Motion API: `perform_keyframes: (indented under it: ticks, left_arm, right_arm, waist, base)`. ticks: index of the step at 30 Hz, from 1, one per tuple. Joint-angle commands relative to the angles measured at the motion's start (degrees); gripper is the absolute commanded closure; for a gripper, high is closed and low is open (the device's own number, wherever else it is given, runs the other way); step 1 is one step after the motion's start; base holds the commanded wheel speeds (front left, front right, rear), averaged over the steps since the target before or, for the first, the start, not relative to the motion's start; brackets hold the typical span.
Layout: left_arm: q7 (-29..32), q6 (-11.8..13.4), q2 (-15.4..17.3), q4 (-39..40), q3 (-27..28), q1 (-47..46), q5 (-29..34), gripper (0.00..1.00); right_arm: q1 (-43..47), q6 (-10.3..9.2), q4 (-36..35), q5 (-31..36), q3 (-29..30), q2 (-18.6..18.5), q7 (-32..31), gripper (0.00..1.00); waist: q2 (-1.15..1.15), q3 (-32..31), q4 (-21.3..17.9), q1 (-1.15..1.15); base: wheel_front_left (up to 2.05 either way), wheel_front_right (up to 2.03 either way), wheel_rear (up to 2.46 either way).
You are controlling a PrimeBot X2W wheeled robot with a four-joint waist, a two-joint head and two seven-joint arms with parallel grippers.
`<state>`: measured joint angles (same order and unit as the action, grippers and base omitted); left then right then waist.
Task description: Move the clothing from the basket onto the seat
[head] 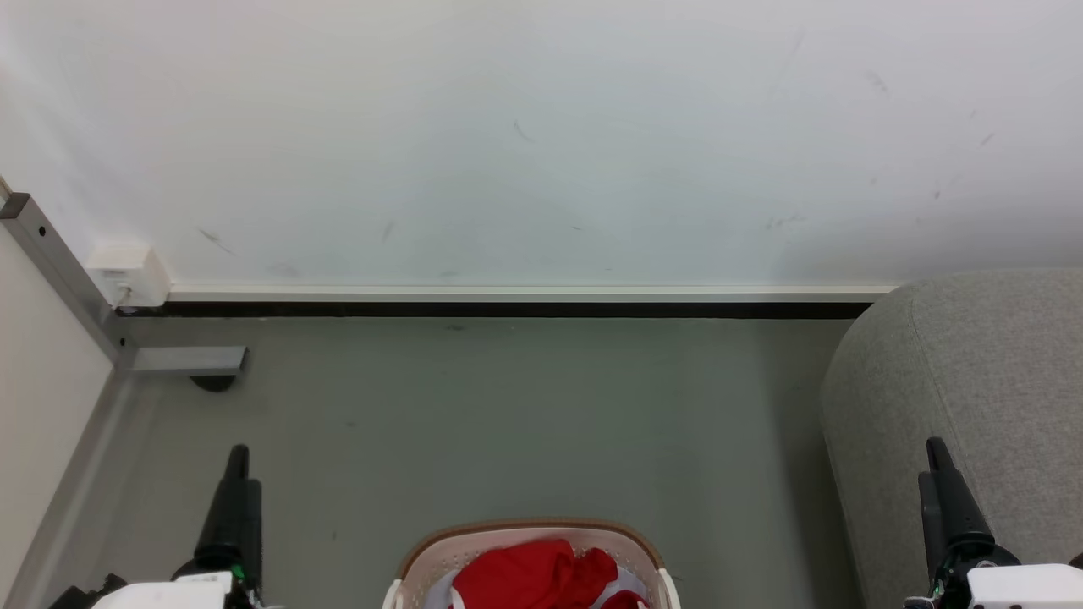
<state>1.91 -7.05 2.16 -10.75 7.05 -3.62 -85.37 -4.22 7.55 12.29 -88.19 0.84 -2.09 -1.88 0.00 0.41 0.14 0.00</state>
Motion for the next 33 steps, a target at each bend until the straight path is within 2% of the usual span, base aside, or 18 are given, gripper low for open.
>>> perform_keyframes:
  ticks: [1,5,10,17,29,33]
  left_arm:
    - [-0.7,-0.2,0.4,1.7,0.4,-0.5,2.9,0.00]
    - [-1.5,-0.2,0.4,2.4,0.3,-0.2,6.4,0.00]
    - [-2.6,-0.2,0.5,3.2,-1.0,0.5,14.3,0.00]
    - [-4.2,1.1,0.5,4.5,0.4,0.9,23.6,0.00]
    - [-6.6,2.8,0.9,7.0,-1.1,1.9,39.6,0.00]
    - [-7.3,3.0,0.9,7.2,-1.5,2.1,43.2,0.00]
  right_arm:
    - [-1.5,-0.02,-1.9,2.0,-0.4,-0.6,0.7,0.00]
    - [-1.5,-0.02,-2.7,4.6,-0.9,-0.6,1.5,0.00]
    - [-1.4,-0.03,-3.3,8.9,-2.5,-0.6,2.6,0.00]
    - [-1.7,-0.03,-3.2,17.1,-3.2,-0.7,4.2,0.00]
    - [-1.8,-0.04,-3.1,32.4,-4.9,-0.7,6.6,0.00]
    - [-1.8,-0.05,-2.0,36.7,-5.6,-0.8,7.3,0.00]
  waist:
    - [0.00,0.0,0.0,0.00]
    - [0.00,0.0,-0.1,0.00]
    - [0.00,0.1,-0.2,0.00]
    - [0.00,0.0,-0.3,0.00]
    - [0.00,-0.1,-0.3,0.00]
    - [0.00,-0.1,-0.3,0.00]
  base:
    - [0.00,0.00,0.00]
    - [0.00,0.00,0.00]
    - [0.00,0.00,0.00]
    - [0.00,0.00,0.00]
    - [0.00,0.00,0.00]
    - [0.00,0.00,0.00]
